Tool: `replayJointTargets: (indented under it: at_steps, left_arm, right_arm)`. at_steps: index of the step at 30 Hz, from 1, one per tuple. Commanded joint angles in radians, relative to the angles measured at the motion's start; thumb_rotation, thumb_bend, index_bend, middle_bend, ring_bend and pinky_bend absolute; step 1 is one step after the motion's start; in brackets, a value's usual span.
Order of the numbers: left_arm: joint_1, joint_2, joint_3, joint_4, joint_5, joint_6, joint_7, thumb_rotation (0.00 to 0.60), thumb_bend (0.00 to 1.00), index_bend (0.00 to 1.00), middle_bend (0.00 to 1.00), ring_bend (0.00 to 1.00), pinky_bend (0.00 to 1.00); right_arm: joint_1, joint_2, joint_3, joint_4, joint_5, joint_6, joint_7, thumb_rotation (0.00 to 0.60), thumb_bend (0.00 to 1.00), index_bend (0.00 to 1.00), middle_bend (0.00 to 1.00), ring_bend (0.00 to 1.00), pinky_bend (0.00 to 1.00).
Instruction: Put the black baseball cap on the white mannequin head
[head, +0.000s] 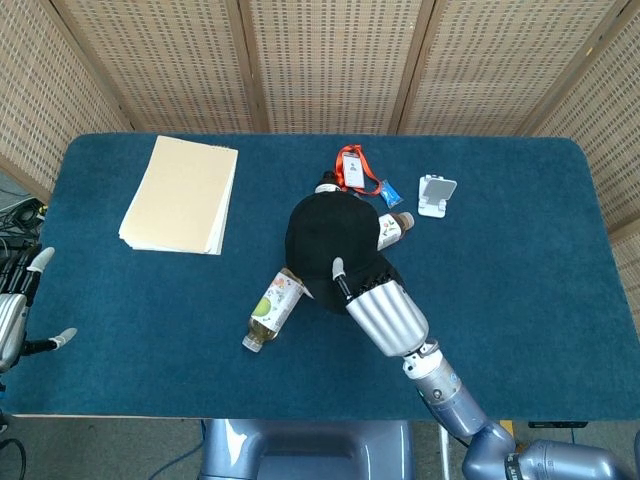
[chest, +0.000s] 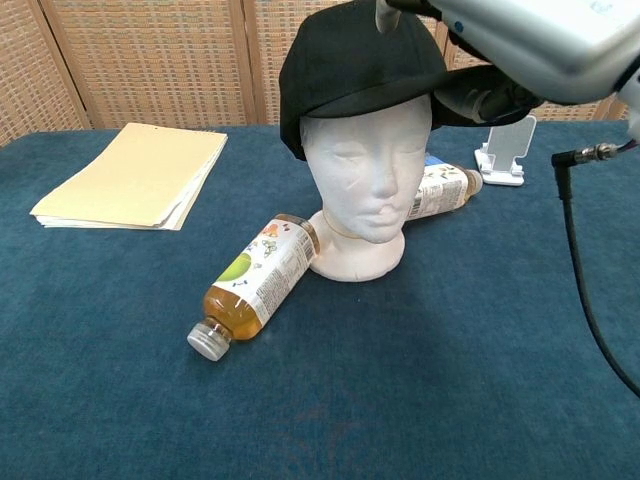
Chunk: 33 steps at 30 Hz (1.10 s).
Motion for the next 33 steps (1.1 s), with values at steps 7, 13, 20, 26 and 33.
replayJointTargets:
  at_steps: [7,13,20,26,33]
  left_arm:
    - [0.001,-0.003,0.004,-0.005,0.006,0.003,0.012,0.6,0.0,0.0,0.0,0.0,0.0]
    - [0.002,-0.006,0.009,-0.014,0.013,0.005,0.03,0.6,0.0,0.0,0.0,0.0,0.0]
    - [0.003,-0.003,0.004,-0.008,0.002,0.006,0.016,0.6,0.0,0.0,0.0,0.0,0.0]
    - [0.005,0.006,0.003,-0.006,0.006,0.005,-0.004,0.6,0.0,0.0,0.0,0.0,0.0]
    - [0.012,0.016,0.007,-0.005,0.021,0.014,-0.029,0.6,0.0,0.0,0.0,0.0,0.0]
  right_arm:
    - [-0.052,0.101,-0.025,-0.069,-0.037,0.038,0.031,0.6,0.28,0.21,1.0,1.0,1.0]
    - [-0.073,0.132,-0.063,-0.089,-0.053,0.019,0.048,0.6,0.0,0.0,0.99,1.0,1.0]
    - [-0.071,0.135,-0.049,-0.082,-0.076,0.018,0.046,0.6,0.0,0.0,0.99,1.0,1.0]
    - [-0.106,0.198,-0.066,-0.099,-0.111,0.053,0.092,0.6,0.0,0.0,0.98,1.0,1.0]
    - [-0.161,0.351,-0.098,0.044,-0.287,0.233,0.303,0.6,0.0,0.0,0.98,1.0,1.0]
